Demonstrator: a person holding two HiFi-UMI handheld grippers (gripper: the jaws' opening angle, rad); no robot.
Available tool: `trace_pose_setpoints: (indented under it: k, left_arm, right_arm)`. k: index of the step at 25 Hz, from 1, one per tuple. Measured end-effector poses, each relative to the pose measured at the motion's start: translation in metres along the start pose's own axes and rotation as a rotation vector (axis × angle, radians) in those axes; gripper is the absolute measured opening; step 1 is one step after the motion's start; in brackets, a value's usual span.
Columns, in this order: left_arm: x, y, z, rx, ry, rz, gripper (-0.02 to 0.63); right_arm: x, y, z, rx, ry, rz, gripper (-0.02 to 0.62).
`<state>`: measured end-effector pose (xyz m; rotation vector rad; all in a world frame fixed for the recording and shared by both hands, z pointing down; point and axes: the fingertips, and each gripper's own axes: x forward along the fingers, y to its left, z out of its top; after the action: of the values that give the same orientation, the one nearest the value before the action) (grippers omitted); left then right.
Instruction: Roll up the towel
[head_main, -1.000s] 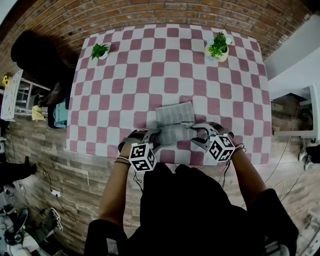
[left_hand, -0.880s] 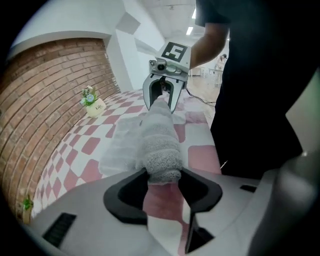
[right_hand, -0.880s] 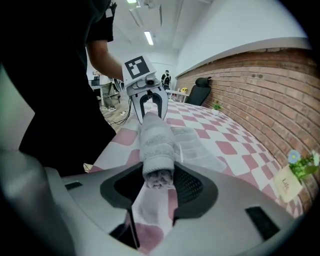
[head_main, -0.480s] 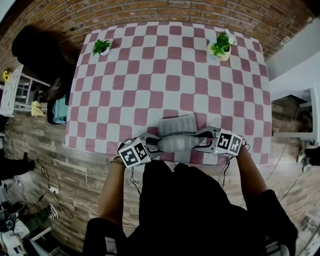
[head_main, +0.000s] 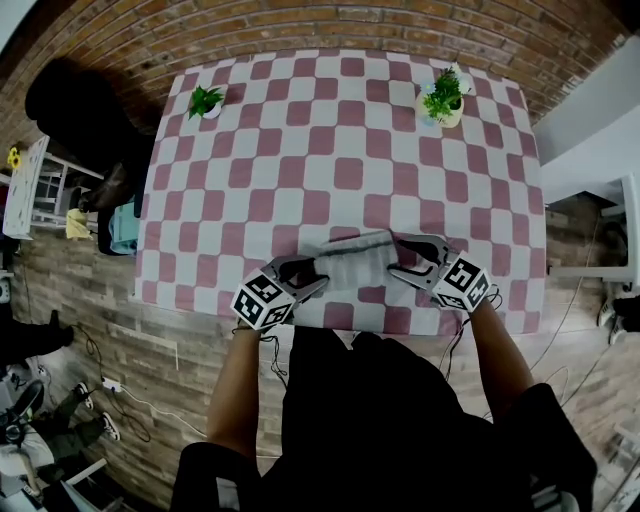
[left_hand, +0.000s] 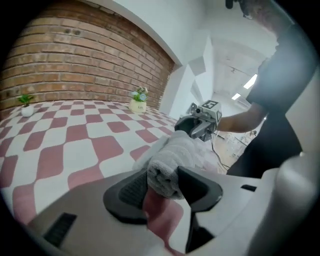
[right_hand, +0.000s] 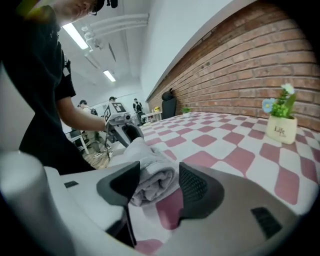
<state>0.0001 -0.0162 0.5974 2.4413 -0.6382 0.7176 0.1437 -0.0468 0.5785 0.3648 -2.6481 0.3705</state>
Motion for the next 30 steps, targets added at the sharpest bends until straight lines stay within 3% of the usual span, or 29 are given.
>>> trace_pose_setpoints:
  k: [3,6,10,13,15,18,23,30]
  left_arm:
    - [-0.001,0.021,0.01,-0.054,-0.045,0.081,0.198]
    - [0.002,0.038,0.018,-0.049,-0.041,0.18,0.204]
    - [0.005,0.053,0.028,-0.01,-0.023,0.269,0.191]
    - [0.006,0.056,0.031,0.009,-0.015,0.279,0.186]
    - [0.006,0.058,0.033,0.011,-0.017,0.285,0.188]
    - [0.003,0.06,0.04,0.02,-0.045,0.316,0.187]
    - [-0.022,0.04,0.078,-0.043,-0.231,0.297,0.194]
    - [0.007,0.026,0.05,0.076,-0.036,0.327,0.207]
  right_arm:
    - [0.004,-0.027,0.013,0.01,-0.041,-0.134,0.242]
    - [0.004,-0.042,0.035,-0.023,-0.077,-0.242,0.233]
    - [0.001,-0.001,0.062,-0.184,-0.115,-0.176,0.206]
    - [0.006,0.02,0.039,-0.3,-0.017,-0.166,0.206]
    - [0.009,0.014,0.024,-0.296,0.031,-0.215,0.204]
    - [0.015,-0.001,0.024,-0.249,0.014,-0.273,0.158]
    - [0.023,-0.017,0.028,-0.244,0.012,-0.304,0.156]
    - [0.027,-0.018,0.022,-0.213,-0.001,-0.299,0.156]
